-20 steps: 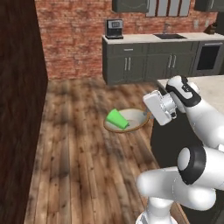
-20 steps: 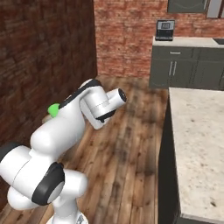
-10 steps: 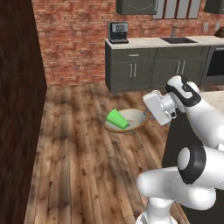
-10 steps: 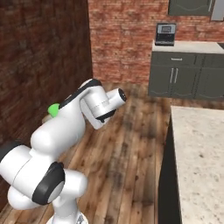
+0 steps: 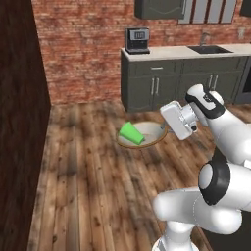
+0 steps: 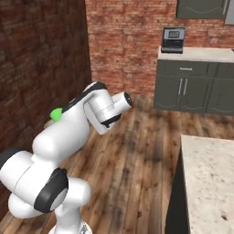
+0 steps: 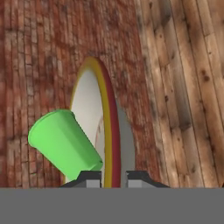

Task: Place the cup inside the bowl on the dining table and move the bowl to any counter.

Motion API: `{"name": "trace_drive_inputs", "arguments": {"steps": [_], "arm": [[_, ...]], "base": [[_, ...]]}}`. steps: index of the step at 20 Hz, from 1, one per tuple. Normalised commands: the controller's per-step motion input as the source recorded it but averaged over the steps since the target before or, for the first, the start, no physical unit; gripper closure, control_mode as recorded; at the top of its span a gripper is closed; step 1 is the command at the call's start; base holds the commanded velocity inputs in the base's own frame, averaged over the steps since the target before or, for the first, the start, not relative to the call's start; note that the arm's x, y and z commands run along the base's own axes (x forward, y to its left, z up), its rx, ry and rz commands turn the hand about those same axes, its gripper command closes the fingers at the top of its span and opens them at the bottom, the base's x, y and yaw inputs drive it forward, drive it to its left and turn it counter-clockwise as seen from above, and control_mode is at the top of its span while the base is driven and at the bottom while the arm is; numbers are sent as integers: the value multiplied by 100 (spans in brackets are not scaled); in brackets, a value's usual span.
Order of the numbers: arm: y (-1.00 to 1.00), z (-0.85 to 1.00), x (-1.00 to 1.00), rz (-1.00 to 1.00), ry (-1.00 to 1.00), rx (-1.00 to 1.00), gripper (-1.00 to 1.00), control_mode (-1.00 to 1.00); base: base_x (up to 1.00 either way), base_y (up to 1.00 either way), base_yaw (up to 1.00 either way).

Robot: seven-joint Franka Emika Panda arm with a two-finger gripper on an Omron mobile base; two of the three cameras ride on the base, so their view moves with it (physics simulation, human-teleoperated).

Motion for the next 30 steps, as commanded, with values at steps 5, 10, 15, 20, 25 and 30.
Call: {"name": "trace_drive_inputs", "arguments": {"steps": [5,10,15,20,25,30], "arm": [[0,0,0,0,0,0,100,100],[0,0,0,0,0,0,100,100],[0,0,0,0,0,0,100,100],[0,0,0,0,0,0,100,100],[0,0,0,0,0,0,100,100],[0,0,0,0,0,0,100,100]], "base": [[87,15,-4],[85,19,-5],[89,24,-5],[95,26,-6],[90,25,-5],[88,28,-3]]}}
